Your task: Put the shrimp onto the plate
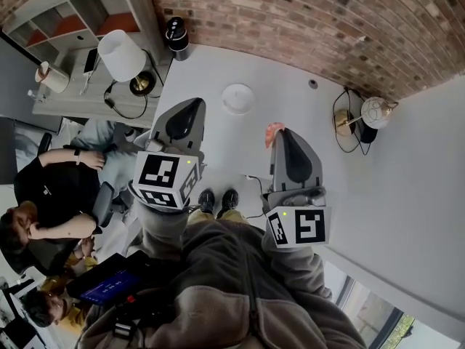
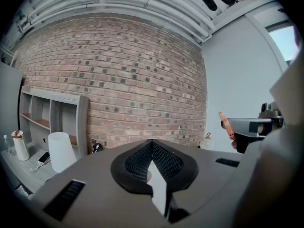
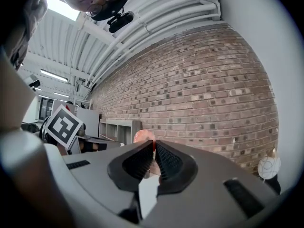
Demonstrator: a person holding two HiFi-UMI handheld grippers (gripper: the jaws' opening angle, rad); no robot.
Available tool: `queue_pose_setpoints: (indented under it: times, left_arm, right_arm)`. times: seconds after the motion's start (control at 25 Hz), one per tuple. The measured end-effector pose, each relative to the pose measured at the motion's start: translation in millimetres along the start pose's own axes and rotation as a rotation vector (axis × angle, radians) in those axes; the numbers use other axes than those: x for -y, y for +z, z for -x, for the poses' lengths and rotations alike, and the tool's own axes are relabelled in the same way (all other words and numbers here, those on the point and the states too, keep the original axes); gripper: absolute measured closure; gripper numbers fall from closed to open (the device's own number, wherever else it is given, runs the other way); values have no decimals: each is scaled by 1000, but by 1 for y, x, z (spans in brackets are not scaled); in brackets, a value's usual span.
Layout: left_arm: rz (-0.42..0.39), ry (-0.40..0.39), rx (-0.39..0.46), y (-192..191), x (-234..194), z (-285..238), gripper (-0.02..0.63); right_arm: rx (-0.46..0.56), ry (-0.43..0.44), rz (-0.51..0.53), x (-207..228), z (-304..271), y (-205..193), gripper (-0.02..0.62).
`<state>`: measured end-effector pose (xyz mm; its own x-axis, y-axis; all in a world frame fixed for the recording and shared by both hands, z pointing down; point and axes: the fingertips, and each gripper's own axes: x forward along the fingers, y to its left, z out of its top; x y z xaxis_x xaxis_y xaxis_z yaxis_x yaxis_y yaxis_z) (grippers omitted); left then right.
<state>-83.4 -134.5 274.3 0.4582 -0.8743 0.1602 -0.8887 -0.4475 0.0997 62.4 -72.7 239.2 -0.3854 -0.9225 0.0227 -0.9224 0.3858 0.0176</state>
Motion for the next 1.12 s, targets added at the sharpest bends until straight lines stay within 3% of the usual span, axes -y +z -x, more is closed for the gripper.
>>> queue_pose_setpoints:
  times: [0.64,1.12]
  left_arm:
    - [-1,81,-155,-75,-15,-28,601]
    - [10,70,-256,-123,-18,-48,601]
  right_arm:
    - [-164,95,-61,22,-40,-70,578]
    - [-270,103,-96,29,-63,-122,578]
